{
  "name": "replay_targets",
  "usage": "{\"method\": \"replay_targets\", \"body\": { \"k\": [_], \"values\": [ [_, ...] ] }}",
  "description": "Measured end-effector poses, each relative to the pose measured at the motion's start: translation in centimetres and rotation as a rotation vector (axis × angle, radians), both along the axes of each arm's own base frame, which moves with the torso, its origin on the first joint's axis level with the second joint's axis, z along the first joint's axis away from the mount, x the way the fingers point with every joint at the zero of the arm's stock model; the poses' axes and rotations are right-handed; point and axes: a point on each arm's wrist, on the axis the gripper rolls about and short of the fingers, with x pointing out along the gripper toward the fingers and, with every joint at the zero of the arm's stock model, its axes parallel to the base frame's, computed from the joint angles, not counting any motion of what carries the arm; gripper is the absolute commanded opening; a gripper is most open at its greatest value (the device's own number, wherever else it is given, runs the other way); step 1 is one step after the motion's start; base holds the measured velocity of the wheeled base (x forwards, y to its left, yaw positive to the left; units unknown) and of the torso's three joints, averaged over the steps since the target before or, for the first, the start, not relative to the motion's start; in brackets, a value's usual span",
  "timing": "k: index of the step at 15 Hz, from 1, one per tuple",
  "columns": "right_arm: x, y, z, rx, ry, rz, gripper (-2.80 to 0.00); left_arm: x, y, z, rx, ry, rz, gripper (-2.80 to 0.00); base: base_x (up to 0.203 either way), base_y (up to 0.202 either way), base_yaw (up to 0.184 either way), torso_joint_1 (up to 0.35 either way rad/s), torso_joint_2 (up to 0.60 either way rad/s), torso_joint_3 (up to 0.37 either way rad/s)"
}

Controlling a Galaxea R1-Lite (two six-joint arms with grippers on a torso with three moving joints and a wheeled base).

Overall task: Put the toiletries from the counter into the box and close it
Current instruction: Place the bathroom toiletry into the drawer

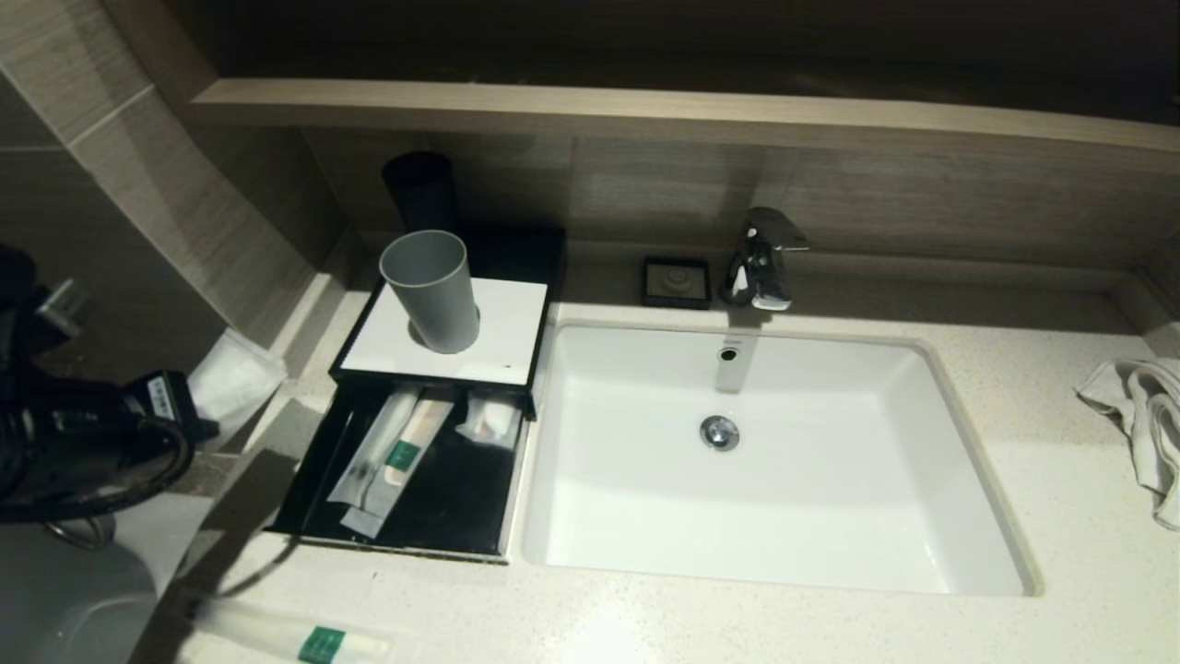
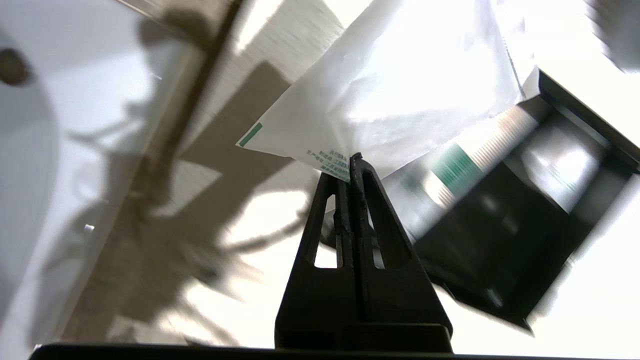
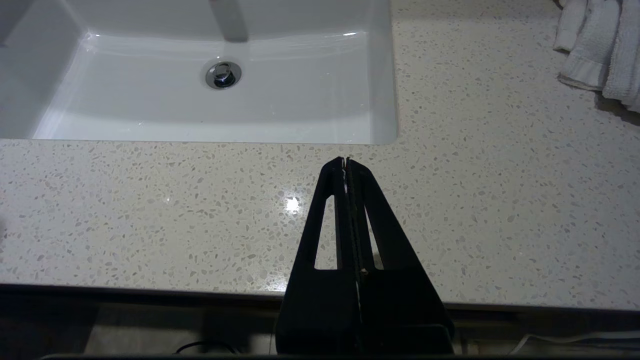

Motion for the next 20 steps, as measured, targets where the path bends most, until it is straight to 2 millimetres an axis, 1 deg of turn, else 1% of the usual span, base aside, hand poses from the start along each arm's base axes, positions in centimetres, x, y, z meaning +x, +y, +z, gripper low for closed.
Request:
{"method": "replay_targets", "body": {
  "k": [2, 4, 6, 8, 10, 13, 16, 20],
  "values": [
    [0.0, 0.0, 0.0, 0.0, 0.0, 0.0, -2.8, -1.1, -1.1, 0.9, -0.014, 0.023, -0.076, -2.8, 0.0, 0.0, 0.0, 0.0, 0.0, 0.0],
    [0.0, 0.0, 0.0, 0.0, 0.0, 0.0, -2.8, -1.9, -2.6, 1.4, -0.013, 0.047, -0.162, -2.8, 0.0, 0.0, 0.0, 0.0, 0.0, 0.0],
    [0.0, 0.0, 0.0, 0.0, 0.0, 0.0, -2.8, -2.4, -4.4, 1.6, -0.006, 0.083, -0.271, -2.8, 0.0, 0.0, 0.0, 0.0, 0.0, 0.0],
    [0.0, 0.0, 0.0, 0.0, 0.0, 0.0, -2.8, -2.5, -6.3, 1.4, 0.008, 0.111, -0.369, -2.8, 0.0, 0.0, 0.0, 0.0, 0.0, 0.0],
    [0.0, 0.0, 0.0, 0.0, 0.0, 0.0, -2.8, -2.2, -7.7, 0.9, 0.028, 0.138, -0.431, -2.8, 0.0, 0.0, 0.0, 0.0, 0.0, 0.0],
    [0.0, 0.0, 0.0, 0.0, 0.0, 0.0, -2.8, -1.4, -9.2, -0.1, 0.077, 0.182, -0.512, -2.8, 0.0, 0.0, 0.0, 0.0, 0.0, 0.0],
    [0.0, 0.0, 0.0, 0.0, 0.0, 0.0, -2.8, -0.2, -10.3, -1.1, 0.107, 0.215, -0.544, -2.8, 0.0, 0.0, 0.0, 0.0, 0.0, 0.0],
    [0.0, 0.0, 0.0, 0.0, 0.0, 0.0, -2.8, 1.5, -11.3, -1.9, 0.134, 0.243, -0.57, -2.8, 0.0, 0.0, 0.0, 0.0, 0.0, 0.0]
  ]
}}
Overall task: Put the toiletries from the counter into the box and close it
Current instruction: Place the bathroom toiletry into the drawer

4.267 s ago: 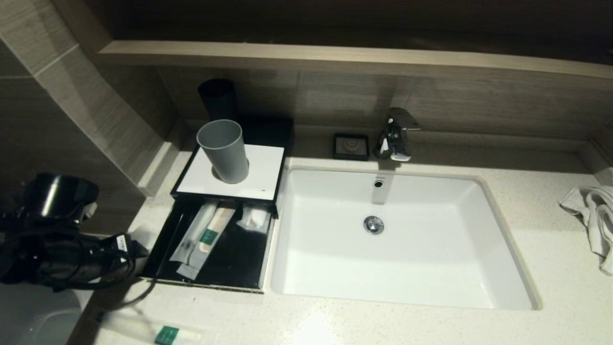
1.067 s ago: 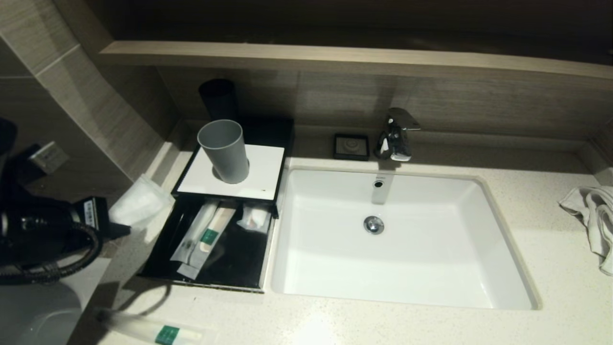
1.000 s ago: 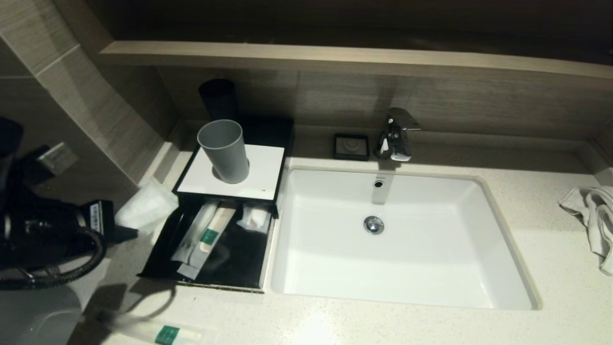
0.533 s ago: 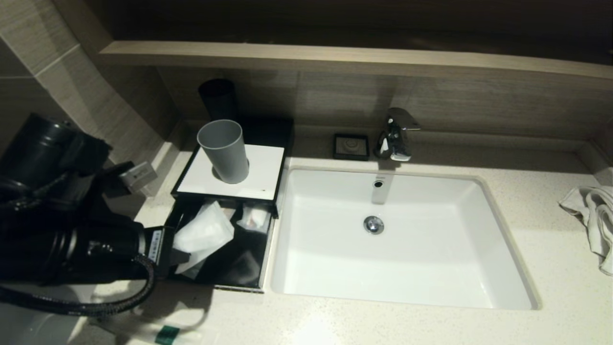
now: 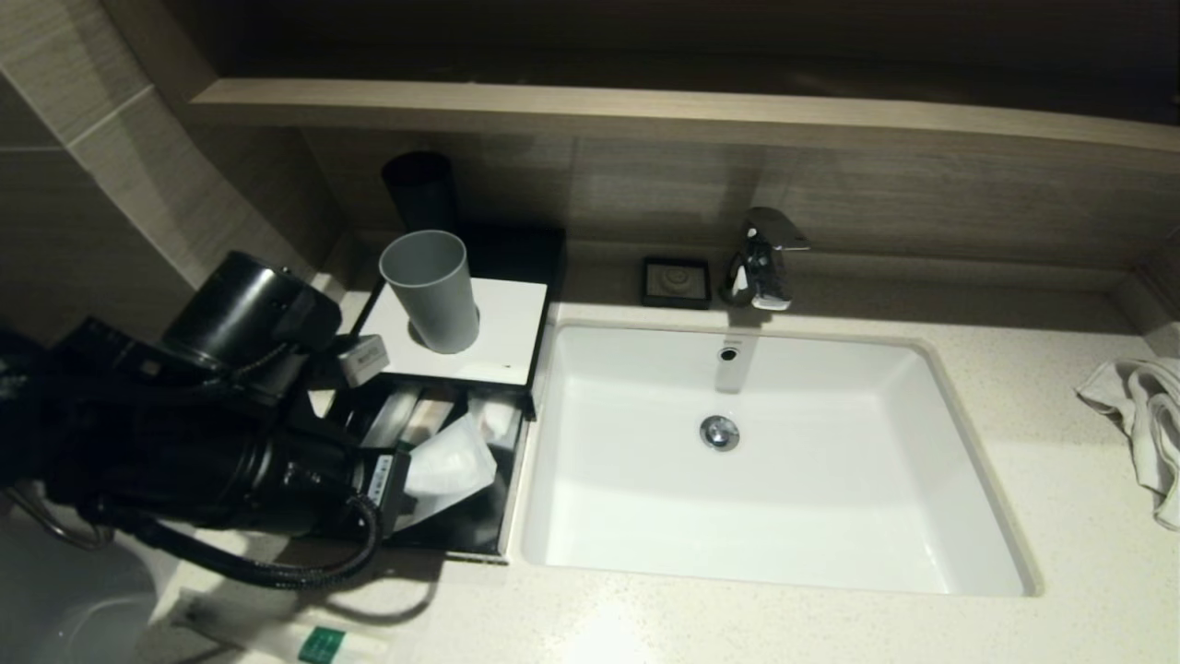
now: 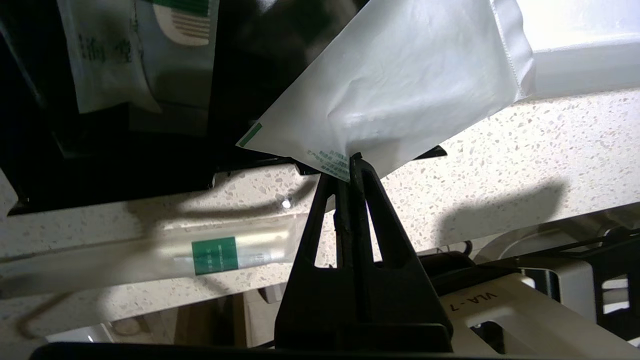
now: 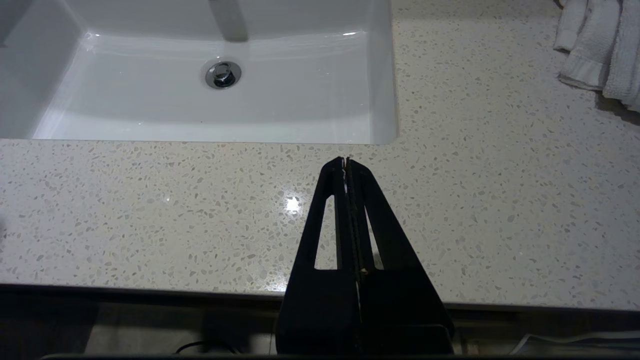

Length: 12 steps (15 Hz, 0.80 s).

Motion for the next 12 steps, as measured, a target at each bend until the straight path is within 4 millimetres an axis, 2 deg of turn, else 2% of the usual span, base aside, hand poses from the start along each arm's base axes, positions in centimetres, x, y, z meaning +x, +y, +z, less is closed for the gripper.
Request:
{"method": "replay_targets", "body": {
  "k": [4, 12],
  "values": [
    [0.0, 0.0, 0.0, 0.0, 0.0, 0.0, -2.8, 1.3, -0.7, -1.1, 0.06, -0.009, 0.013, -2.8, 0.0, 0.0, 0.0, 0.0, 0.0, 0.0],
    [0.0, 0.0, 0.0, 0.0, 0.0, 0.0, -2.8, 3.0, -1.6, -2.5, 0.074, 0.01, 0.013, -2.8, 0.0, 0.0, 0.0, 0.0, 0.0, 0.0]
  ]
}}
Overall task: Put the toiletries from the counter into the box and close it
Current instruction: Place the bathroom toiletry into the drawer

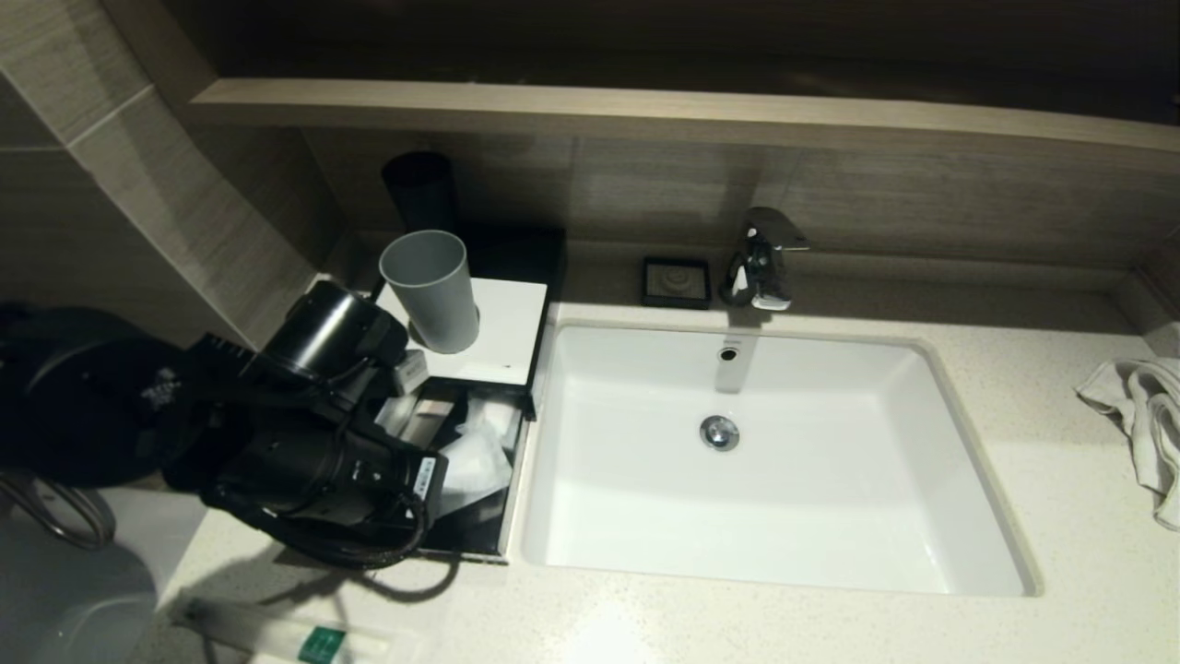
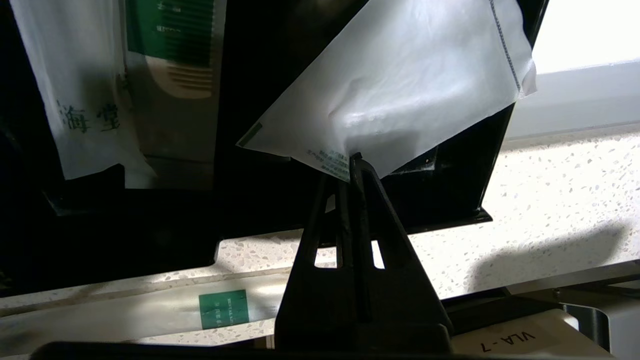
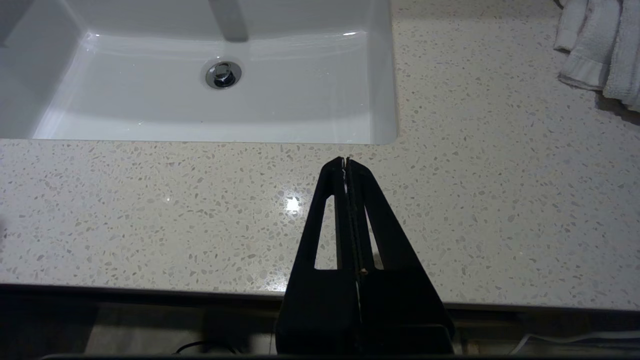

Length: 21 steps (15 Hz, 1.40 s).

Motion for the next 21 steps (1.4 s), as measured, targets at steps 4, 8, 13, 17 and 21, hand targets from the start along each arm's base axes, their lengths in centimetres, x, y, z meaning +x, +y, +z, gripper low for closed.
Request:
{"method": "replay_targets", "body": {
  "k": [4, 8, 13, 17, 21],
  "values": [
    [0.0, 0.0, 0.0, 0.0, 0.0, 0.0, -2.8, 0.6, -0.3, -0.6, 0.021, 0.011, 0.011, -2.8, 0.0, 0.0, 0.0, 0.0, 0.0, 0.0],
    [0.0, 0.0, 0.0, -0.001, 0.0, 0.0, -2.8, 0.9, -0.4, -0.9, 0.042, 0.009, 0.026, 0.0, 0.0, 0.0, 0.0, 0.0, 0.0, 0.0],
    [0.0, 0.0, 0.0, 0.0, 0.0, 0.0, -2.8, 0.9, -0.4, -0.6, 0.03, -0.005, 0.03, 0.0, 0.0, 0.0, 0.0, 0.0, 0.0, 0.0],
    [0.0, 0.0, 0.0, 0.0, 0.0, 0.0, -2.8, 0.4, -0.1, 0.5, 0.004, -0.049, 0.034, 0.0, 0.0, 0.0, 0.0, 0.0, 0.0, 0.0],
    [0.0, 0.0, 0.0, 0.0, 0.0, 0.0, -2.8, -1.2, 0.8, 3.1, -0.056, -0.136, 0.057, 0.0, 0.0, 0.0, 0.0, 0.0, 0.0, 0.0]
  ]
}}
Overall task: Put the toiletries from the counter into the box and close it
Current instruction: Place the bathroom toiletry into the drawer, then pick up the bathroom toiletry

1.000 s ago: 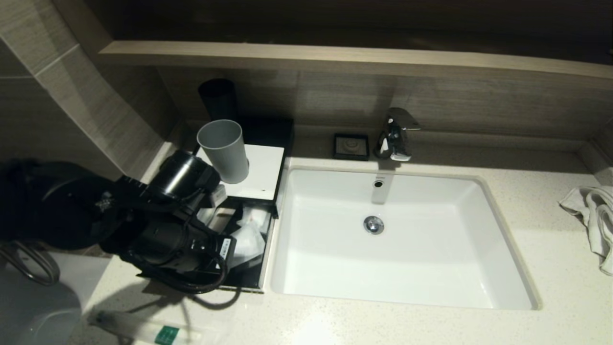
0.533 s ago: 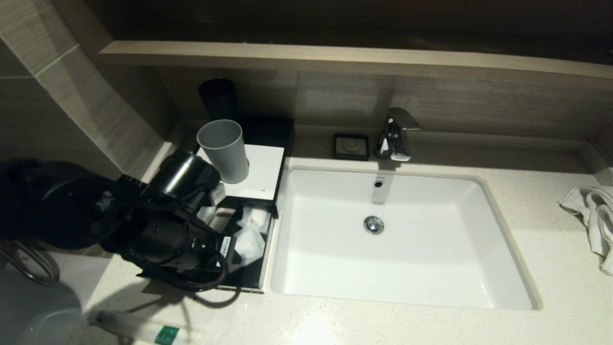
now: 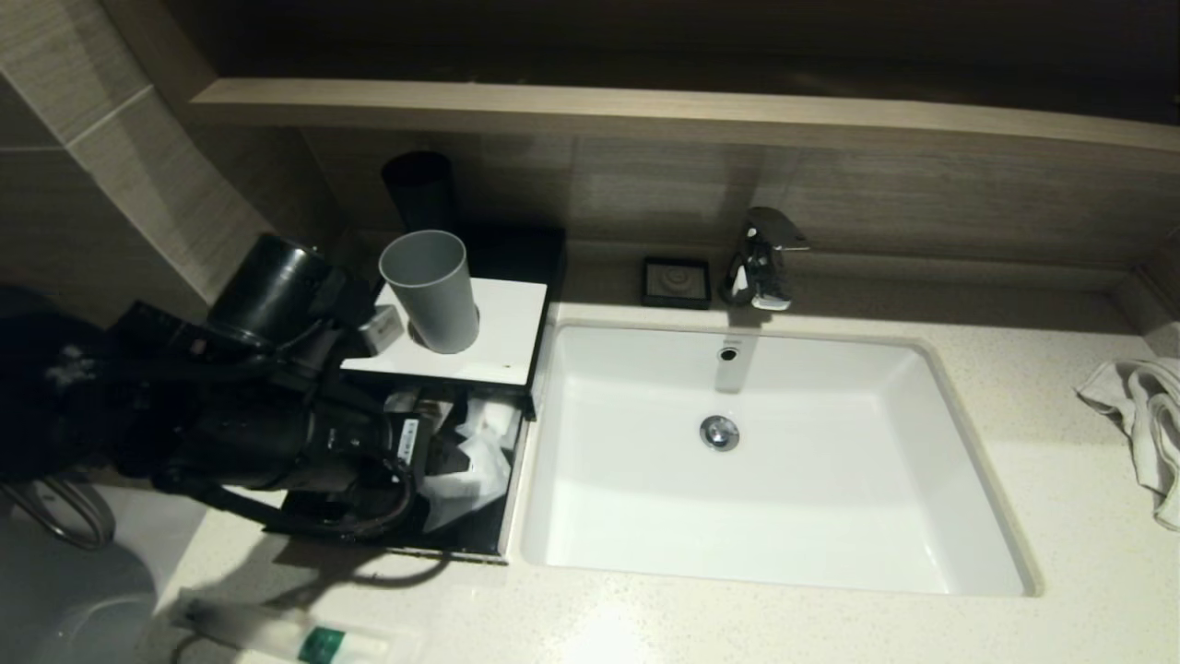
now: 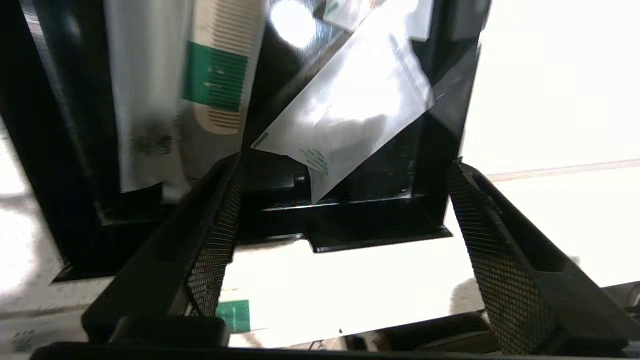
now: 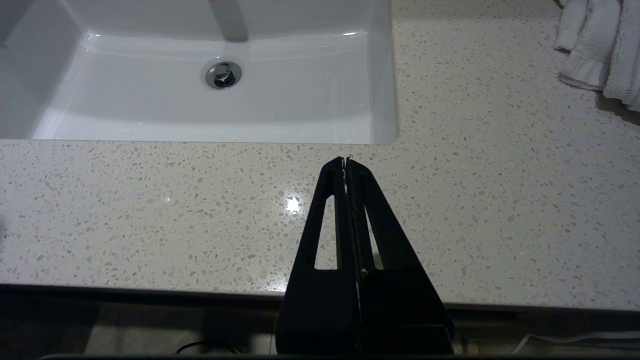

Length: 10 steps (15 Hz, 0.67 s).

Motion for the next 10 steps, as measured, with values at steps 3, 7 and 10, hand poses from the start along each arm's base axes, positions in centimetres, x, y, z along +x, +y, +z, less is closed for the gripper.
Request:
{"method": "replay_targets", "body": {
  "k": [3, 7, 10],
  "values": [
    [0.0, 0.0, 0.0, -0.001, 0.0, 0.0, -2.8, -2.2, 1.4, 1.9, -0.067, -0.044, 0.093, -2.8, 0.0, 0.0, 0.0, 0.0, 0.0, 0.0],
    [0.0, 0.0, 0.0, 0.0, 0.0, 0.0, -2.8, -5.3, 4.5, 2.9, -0.109, -0.024, 0.256, -2.8, 0.0, 0.0, 0.0, 0.0, 0.0, 0.0],
    [0.0, 0.0, 0.0, -0.001, 0.0, 0.0, -2.8, -7.6, 6.1, 2.7, -0.113, 0.041, 0.37, -2.8, 0.0, 0.0, 0.0, 0.0, 0.0, 0.0]
  ]
}}
